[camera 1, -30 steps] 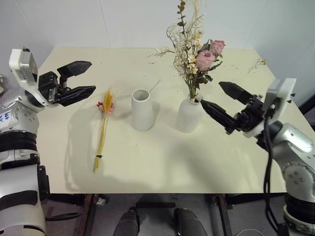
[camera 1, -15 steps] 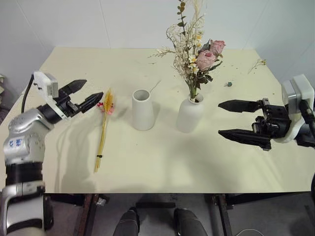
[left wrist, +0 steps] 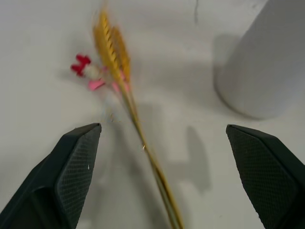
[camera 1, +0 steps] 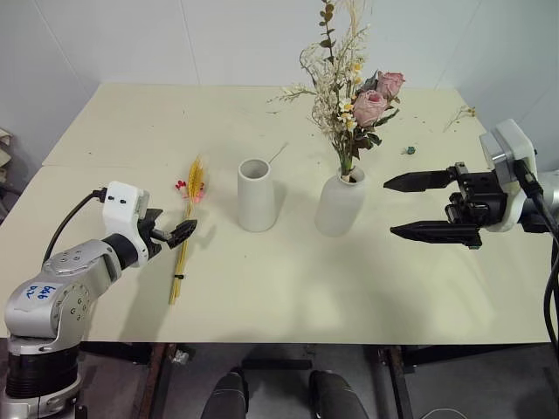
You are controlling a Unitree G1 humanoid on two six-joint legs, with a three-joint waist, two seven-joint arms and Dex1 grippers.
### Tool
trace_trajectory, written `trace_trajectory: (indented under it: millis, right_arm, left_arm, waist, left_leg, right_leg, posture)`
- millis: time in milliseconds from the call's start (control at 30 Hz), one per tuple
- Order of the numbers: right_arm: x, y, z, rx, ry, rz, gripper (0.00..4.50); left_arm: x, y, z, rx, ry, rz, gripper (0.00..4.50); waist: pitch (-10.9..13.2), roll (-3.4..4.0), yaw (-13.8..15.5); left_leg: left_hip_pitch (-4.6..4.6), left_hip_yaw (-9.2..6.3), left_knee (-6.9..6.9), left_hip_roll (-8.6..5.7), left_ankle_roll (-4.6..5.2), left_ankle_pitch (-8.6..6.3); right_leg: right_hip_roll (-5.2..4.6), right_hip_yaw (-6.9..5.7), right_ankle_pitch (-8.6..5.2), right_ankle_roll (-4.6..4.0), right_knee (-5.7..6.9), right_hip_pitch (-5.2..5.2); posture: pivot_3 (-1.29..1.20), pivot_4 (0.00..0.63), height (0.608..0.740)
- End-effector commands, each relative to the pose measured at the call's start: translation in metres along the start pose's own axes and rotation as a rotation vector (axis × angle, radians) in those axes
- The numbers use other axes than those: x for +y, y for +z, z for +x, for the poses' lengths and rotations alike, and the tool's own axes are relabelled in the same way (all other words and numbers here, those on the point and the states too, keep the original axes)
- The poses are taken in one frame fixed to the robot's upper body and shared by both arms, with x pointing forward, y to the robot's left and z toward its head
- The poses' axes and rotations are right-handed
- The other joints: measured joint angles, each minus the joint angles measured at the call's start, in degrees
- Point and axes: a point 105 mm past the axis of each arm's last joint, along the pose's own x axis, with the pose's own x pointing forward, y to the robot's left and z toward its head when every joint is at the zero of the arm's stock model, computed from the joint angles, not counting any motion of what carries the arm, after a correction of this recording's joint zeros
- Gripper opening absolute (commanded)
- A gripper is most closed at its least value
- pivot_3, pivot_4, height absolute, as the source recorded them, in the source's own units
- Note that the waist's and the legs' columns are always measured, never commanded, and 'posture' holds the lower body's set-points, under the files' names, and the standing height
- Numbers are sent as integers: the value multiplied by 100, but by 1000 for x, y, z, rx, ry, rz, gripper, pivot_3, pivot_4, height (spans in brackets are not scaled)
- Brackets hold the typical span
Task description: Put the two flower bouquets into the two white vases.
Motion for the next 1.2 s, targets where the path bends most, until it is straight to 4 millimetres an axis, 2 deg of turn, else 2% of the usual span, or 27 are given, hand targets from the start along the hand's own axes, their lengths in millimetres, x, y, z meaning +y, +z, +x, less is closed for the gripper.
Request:
trace_trajectory:
  millis: [33, 200, 300, 400, 533, 800, 833, 900, 1033, 1200]
  right_arm:
    - [1, 9, -1, -8, 11, -46, 4481]
    - [4, 10, -3, -15, 29, -44, 4481]
    - [6, 12, -3, -20, 35, -43, 4481]
    - [7, 11, -3, -15, 30, -44, 4500]
    - [7, 11, -4, -16, 21, -47, 4500]
    - [7, 12, -5, -16, 9, -53, 4500]
    - [7, 12, -6, -17, 6, -54, 4500]
    - [7, 12, -6, -20, 1, -55, 4500]
    - [9, 14, -7, -50, -6, -64, 4500]
    - [7, 27, -8, -180, -43, -81, 4500]
  left_arm:
    - [-5, -5, 2, 67, 12, 4, 4500]
    - [-6, -23, 9, 194, 1, 16, 4500]
    - [-7, -27, 14, 234, -5, 12, 4500]
    - [-4, -33, 18, 282, 13, -11, 3938]
    - [2, -39, 22, 327, 33, -23, 2701]
    - [3, -35, 25, 324, 34, -13, 150]
    - [4, -34, 26, 319, 38, -13, 28]
    - [5, -25, 28, 261, 42, -4, 28]
    - [6, 5, 34, 33, 24, 24, 28]
    - [-3, 62, 29, -355, -90, 9, 28]
  waist:
    - [0, 0, 0]
    - [0, 0, 0]
    - [0, 0, 0]
    - [0, 0, 1]
    - [-2, 3, 0]
    - [-2, 3, 0]
    - [-2, 3, 3]
    - [-2, 3, 8]
    - [-1, 2, 23]
    - [-1, 2, 18]
  left_leg:
    - [0, 0, 0, 0, 0, 0]
    - [0, 0, 2, 0, -2, -2]
    - [0, 0, 4, 0, -3, -2]
    - [0, 0, 5, 0, -4, -3]
    - [2, 1, 7, -1, -4, -2]
    - [2, 2, 27, -2, -6, -4]
    - [2, 3, 28, -3, -6, -4]
    - [2, 3, 28, -3, -6, -4]
    - [0, 3, 30, -2, -6, -4]
    - [-3, 4, 29, -2, -7, -5]
  right_leg:
    - [0, 0, 0, 0, 0, 0]
    - [1, 0, 0, 0, 0, 0]
    - [0, 0, -1, -1, 0, 0]
    - [0, 0, -1, -1, 0, 0]
    - [0, 0, -1, -1, 0, 3]
    - [-3, 2, -1, -2, -1, 12]
    - [-3, 2, -1, -2, -1, 12]
    - [-3, 2, -1, -2, -1, 12]
    - [-3, 2, -1, -2, -1, 11]
    - [-2, 2, 1, -2, -4, 11]
  posture:
    - [0, 150, 740]
    - [0, 150, 740]
    - [0, 150, 740]
    - [0, 150, 740]
    - [0, 150, 740]
    - [0, 150, 740]
    - [0, 150, 740]
    - [0, 150, 740]
    - [0, 150, 740]
    - [0, 150, 740]
